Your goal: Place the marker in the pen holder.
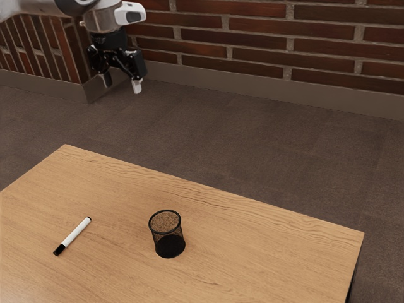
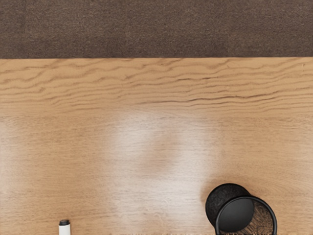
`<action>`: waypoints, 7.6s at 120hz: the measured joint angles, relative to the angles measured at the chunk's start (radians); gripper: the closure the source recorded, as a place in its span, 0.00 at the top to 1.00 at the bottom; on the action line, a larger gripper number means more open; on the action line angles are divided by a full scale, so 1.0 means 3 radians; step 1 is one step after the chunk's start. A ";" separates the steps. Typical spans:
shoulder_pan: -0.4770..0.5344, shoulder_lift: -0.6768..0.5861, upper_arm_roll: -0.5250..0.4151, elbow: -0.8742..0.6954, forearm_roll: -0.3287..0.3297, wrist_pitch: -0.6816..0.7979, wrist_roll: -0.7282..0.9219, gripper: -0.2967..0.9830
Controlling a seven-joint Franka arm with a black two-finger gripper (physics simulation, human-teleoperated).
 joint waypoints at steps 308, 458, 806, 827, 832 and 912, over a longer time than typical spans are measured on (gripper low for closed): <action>0.0888 0.0029 0.0259 -0.3489 0.0253 0.2265 0.1350 0.76; 0.0738 -0.0067 -0.0102 -0.2096 0.0841 0.1460 0.0966 0.15; -0.0674 0.1182 -0.0182 -0.0845 0.0610 -0.0606 0.0609 0.20; -0.0692 0.1336 -0.0181 -0.0669 0.0676 -0.0576 0.0607 0.20; -0.0693 0.1364 -0.0182 -0.0663 0.0683 -0.0563 0.0607 0.19; -0.0753 0.1293 -0.0201 -0.0804 0.0725 -0.0338 0.0613 0.28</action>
